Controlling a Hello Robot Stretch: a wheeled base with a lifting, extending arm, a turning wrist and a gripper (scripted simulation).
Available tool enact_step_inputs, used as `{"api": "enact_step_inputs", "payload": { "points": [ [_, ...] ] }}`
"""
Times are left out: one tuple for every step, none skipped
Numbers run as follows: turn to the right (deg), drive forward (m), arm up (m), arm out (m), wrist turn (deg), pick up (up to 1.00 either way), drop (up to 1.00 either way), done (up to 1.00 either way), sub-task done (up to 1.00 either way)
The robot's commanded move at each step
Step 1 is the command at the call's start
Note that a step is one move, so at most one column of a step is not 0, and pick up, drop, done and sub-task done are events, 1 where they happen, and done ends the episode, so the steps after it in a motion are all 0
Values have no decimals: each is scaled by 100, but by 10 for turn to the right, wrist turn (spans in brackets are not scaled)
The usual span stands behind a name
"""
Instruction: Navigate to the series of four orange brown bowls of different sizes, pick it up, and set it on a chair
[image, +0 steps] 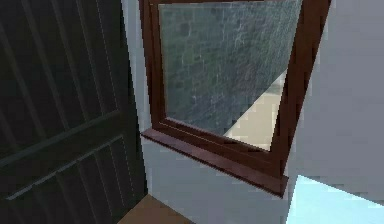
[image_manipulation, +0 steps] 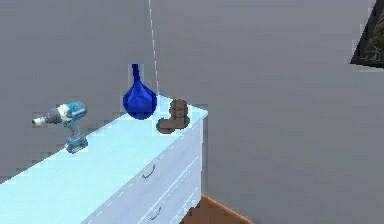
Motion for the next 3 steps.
{"api": "enact_step_inputs", "payload": {
  "points": [
    [0,0,38,0,0,0,0,0,0],
    [0,0,0,48,0,0,0,0,0],
    [0,0,0,0,450,0,0,0,0]
  ]
}}
